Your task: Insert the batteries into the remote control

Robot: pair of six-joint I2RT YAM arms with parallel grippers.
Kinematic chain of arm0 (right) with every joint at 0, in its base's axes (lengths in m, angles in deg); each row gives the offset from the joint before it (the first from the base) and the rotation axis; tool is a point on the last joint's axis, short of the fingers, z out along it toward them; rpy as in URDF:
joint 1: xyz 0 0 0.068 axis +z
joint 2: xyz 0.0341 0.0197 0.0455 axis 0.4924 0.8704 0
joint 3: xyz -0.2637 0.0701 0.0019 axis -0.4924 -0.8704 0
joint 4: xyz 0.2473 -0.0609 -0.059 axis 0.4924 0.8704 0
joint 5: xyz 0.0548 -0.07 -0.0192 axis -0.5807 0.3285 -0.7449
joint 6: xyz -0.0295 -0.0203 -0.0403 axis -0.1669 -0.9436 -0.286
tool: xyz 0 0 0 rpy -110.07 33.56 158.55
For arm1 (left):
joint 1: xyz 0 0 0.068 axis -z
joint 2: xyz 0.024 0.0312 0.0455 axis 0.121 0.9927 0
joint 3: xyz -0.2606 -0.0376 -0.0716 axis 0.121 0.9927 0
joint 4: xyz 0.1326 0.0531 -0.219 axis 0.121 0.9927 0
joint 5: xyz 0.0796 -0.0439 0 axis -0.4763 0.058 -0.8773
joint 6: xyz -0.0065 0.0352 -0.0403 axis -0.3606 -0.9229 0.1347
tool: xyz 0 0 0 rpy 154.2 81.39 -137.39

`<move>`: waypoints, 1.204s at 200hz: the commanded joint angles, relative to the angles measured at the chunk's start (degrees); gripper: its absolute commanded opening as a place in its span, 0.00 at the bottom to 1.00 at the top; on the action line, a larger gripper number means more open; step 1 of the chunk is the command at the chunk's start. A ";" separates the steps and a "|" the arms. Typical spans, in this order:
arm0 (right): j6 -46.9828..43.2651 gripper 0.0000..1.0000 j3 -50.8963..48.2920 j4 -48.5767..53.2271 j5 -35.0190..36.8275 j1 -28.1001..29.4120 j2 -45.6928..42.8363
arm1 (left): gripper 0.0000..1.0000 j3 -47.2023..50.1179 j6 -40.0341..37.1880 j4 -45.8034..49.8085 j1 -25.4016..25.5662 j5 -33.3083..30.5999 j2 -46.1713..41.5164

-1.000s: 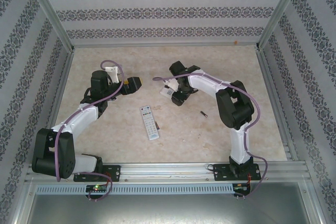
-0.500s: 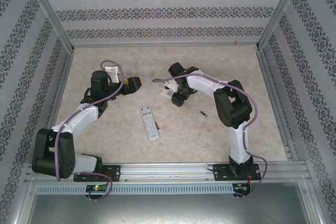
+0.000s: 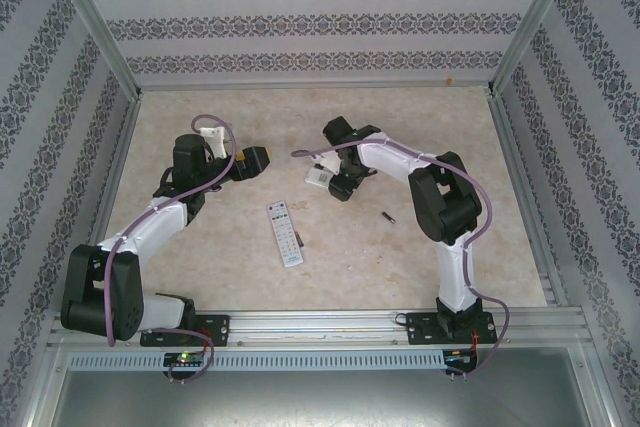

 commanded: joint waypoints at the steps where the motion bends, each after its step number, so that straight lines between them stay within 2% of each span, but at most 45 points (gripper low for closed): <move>1: -2.22 0.58 1.26 0.79 -0.20 -0.62 0.00 | 1.00 -0.73 -0.51 -1.54 -0.17 0.87 -0.71; 92: -5.15 0.63 1.94 2.04 -1.00 -1.21 3.98 | 1.00 -0.64 -0.82 -1.62 -0.20 0.59 -0.59; 128: -3.74 0.69 1.93 0.44 0.00 -1.27 0.69 | 1.00 -1.57 -2.04 1.21 0.36 -0.90 0.95; 168: 1.01 0.76 -0.92 -2.34 -3.29 -1.50 -6.89 | 1.00 -7.26 -7.11 9.49 5.55 -3.42 7.33; 197: 12.72 0.77 -7.86 -7.20 -6.25 -3.49 -14.88 | 0.97 -13.78 -9.96 17.03 9.93 -4.23 15.00; 214: 27.94 0.76 -13.92 -11.40 -7.35 -6.14 -20.16 | 0.93 -19.39 -12.36 23.81 12.72 -5.53 20.64; 224: 36.79 0.74 -18.35 -14.68 -10.37 -8.24 -23.00 | 0.89 -22.56 -12.89 27.37 13.84 -6.49 24.00; 241: 47.08 0.71 -24.63 -19.85 -12.82 -10.38 -25.73 | 0.81 -26.93 -12.83 30.54 15.05 -7.36 28.88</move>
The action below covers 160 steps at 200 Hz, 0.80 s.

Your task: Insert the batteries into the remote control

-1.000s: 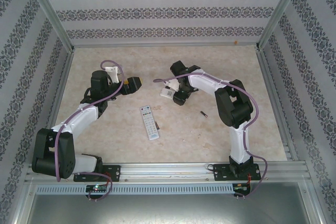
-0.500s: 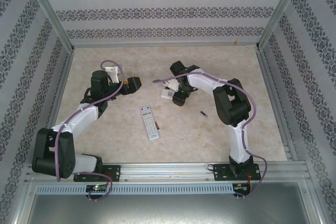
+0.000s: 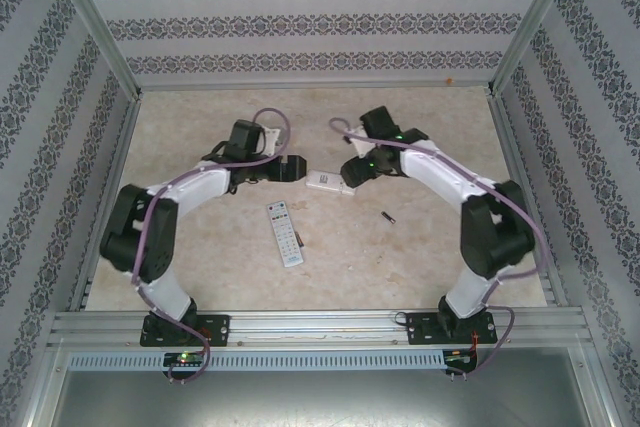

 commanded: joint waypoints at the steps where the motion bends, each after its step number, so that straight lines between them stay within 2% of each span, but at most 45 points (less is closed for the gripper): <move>1: 22.51 0.71 -7.51 -8.16 -5.49 -2.94 -2.98 | 0.81 -5.28 -3.10 10.26 1.76 -2.36 5.03; 23: 27.31 0.67 -9.87 -11.42 -6.53 -2.96 -2.04 | 0.77 -10.41 -2.88 12.39 2.40 -2.96 10.03; 37: 29.16 0.60 -9.15 -11.64 -6.60 -2.99 0.31 | 0.73 -14.00 -3.99 14.95 2.98 -3.85 13.15; 74: 30.62 0.53 -6.60 -13.44 -6.25 -2.36 5.57 | 0.68 -21.40 -6.08 20.17 4.33 -3.00 19.46; 160: 31.01 0.46 -0.18 -11.51 -5.38 -0.12 13.94 | 0.59 -24.26 -11.15 25.52 5.30 -6.07 23.93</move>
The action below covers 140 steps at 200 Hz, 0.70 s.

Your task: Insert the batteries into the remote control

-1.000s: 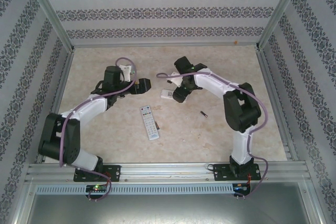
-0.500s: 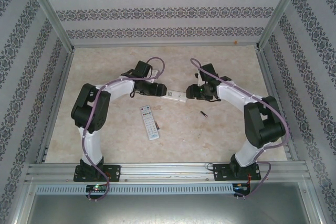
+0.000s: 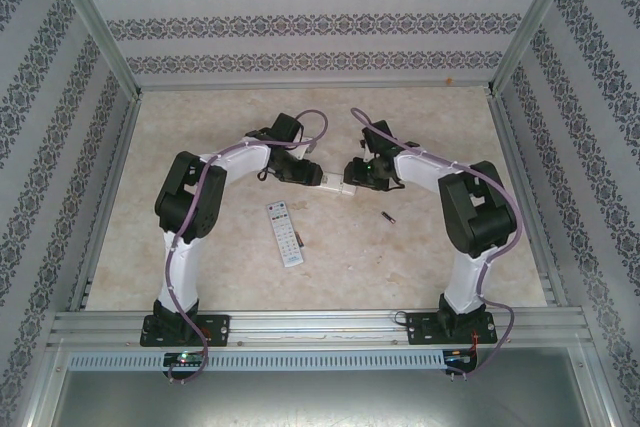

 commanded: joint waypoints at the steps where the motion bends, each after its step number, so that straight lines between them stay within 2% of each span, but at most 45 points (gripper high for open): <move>1: 0.51 0.46 2.67 1.17 1.06 1.10 2.03 | 0.59 -1.10 -3.49 5.10 0.99 -1.96 2.31; 67: 1.19 0.41 5.11 4.07 8.41 2.19 5.76 | 0.54 -0.99 -6.36 5.31 0.97 -4.82 3.61; 115: 0.84 0.40 8.68 3.67 9.86 1.84 7.61 | 0.52 -0.14 -8.80 3.85 0.93 -6.07 3.35; 140: -0.86 0.42 11.09 4.24 8.20 1.67 9.09 | 0.51 -0.05 -9.52 3.45 0.92 -7.51 3.43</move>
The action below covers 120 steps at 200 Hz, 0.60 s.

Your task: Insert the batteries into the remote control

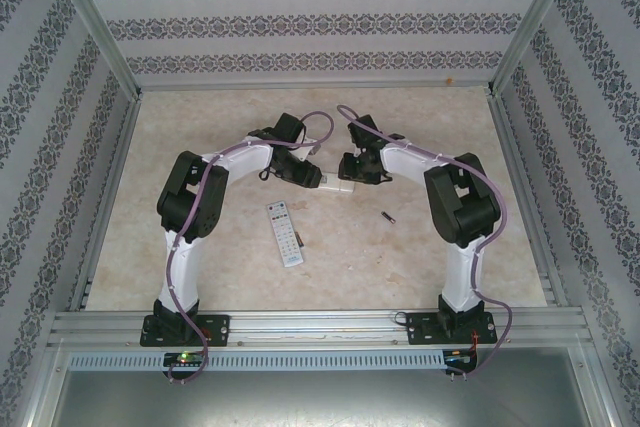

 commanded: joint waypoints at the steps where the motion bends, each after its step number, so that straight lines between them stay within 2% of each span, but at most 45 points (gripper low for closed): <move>1: -1.46 0.42 2.57 -0.11 1.96 -0.44 2.98 | 0.51 1.00 -2.82 2.10 0.43 -5.52 2.88; 32: -0.77 0.45 2.39 -0.72 -2.75 -0.32 3.34 | 0.51 1.48 -2.41 1.53 0.44 -5.01 2.29; 75: 1.08 0.48 -3.35 -1.65 -3.31 -1.90 -7.10 | 0.51 3.90 0.34 -2.08 0.44 -1.43 0.02; 96: 3.00 0.45 -8.38 -4.21 -4.63 -2.52 -10.57 | 0.51 5.45 1.99 -4.46 0.44 0.21 -0.66; 120: 4.12 0.41 -11.04 -5.77 -6.37 -2.38 -10.51 | 0.51 5.86 2.98 -5.48 0.49 0.97 -0.57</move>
